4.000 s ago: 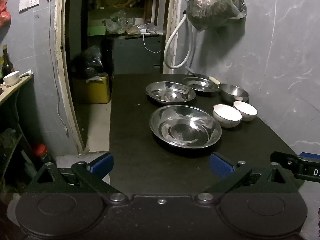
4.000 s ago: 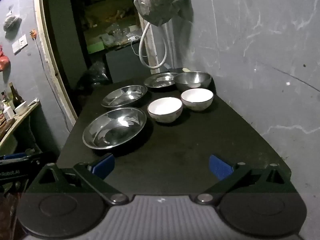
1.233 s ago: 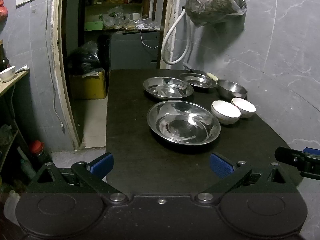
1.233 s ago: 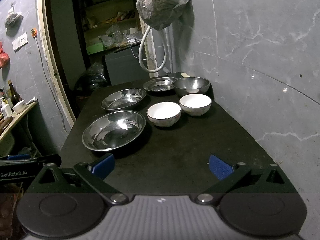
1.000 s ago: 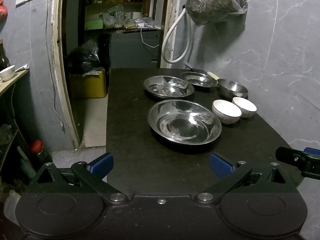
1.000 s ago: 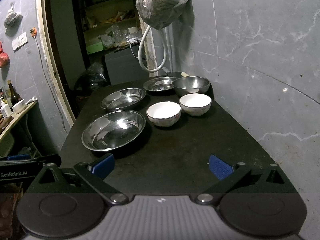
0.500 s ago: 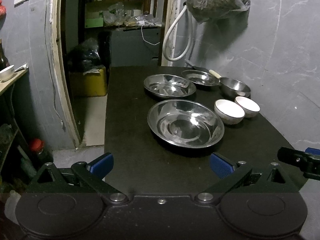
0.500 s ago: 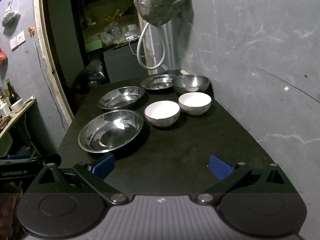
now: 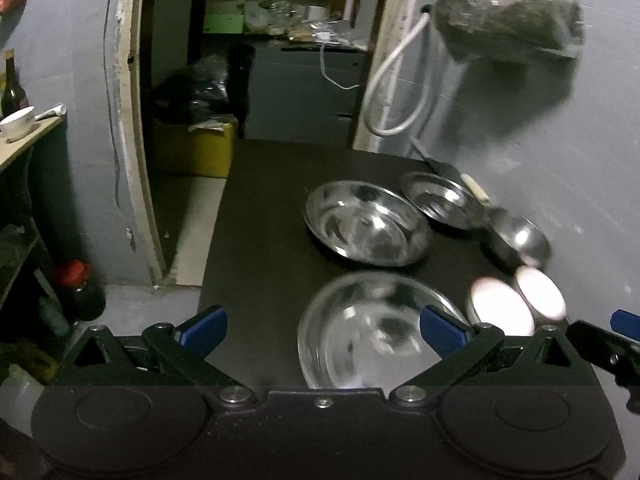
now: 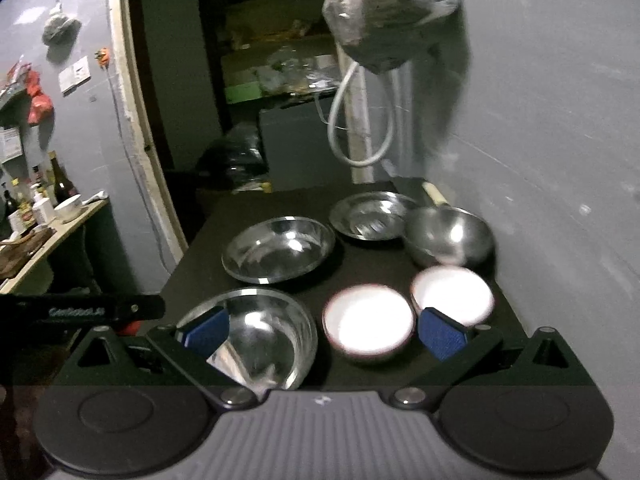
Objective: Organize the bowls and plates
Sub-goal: 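Move both grippers to the rim of the large plain steel plate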
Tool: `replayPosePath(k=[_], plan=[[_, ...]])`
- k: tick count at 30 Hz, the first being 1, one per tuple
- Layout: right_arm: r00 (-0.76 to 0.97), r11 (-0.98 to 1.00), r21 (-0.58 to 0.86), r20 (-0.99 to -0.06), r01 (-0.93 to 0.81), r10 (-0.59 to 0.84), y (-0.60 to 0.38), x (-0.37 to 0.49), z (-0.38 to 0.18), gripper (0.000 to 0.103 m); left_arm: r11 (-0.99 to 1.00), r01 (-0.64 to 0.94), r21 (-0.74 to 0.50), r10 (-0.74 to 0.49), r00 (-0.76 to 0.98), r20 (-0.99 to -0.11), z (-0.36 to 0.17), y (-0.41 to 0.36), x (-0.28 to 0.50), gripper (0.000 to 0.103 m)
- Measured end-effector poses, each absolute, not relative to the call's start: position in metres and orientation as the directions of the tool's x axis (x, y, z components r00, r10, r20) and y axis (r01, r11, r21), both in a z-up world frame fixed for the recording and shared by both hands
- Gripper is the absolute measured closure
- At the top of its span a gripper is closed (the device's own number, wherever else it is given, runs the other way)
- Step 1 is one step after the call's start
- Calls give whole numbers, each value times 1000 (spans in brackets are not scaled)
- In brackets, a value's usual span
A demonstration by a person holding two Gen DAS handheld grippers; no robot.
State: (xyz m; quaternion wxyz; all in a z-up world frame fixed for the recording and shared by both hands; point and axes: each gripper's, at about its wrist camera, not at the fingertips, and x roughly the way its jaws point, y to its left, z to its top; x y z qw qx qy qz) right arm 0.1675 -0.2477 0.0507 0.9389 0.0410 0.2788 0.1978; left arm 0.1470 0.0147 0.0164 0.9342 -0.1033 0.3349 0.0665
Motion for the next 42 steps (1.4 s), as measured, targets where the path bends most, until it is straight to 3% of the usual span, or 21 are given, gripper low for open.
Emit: replayPosePath(k=[6,10,16,24,30,33,38,42], plan=[[725,902,194,-540,-385,426,-231,236,52,0,965,-238,-108,105,733,-672,25,27,212,1],[696,890,230,-558,-394,453,-223,273,47,0,960,-244,-135,68,673,-736,22,43,256,1],[626,881,289,-622,-375,470,-206,327,23,0,958,-248,-144,57,655,-753,3,58,310,1],[571,889,289,-686,-355,451,-182,368,-9,11,950,-261,-171,24,608,-794,-32,71,349,4],[543,893,303,-713,-332,444,-173,388,-21,28,953,-236,-188,-8,603,-798,-41,72,360,24],[528,894,313,-725,-320,442,-169,395,-27,42,953,-229,-200,-26,593,-805,-45,71,364,32],[523,899,312,-734,-309,434,-167,400,-34,64,960,-213,-184,-22,595,-803,-46,66,366,57],[521,894,325,-729,-307,444,-167,401,-34,75,961,-205,-186,-27,597,-802,-47,64,368,70]])
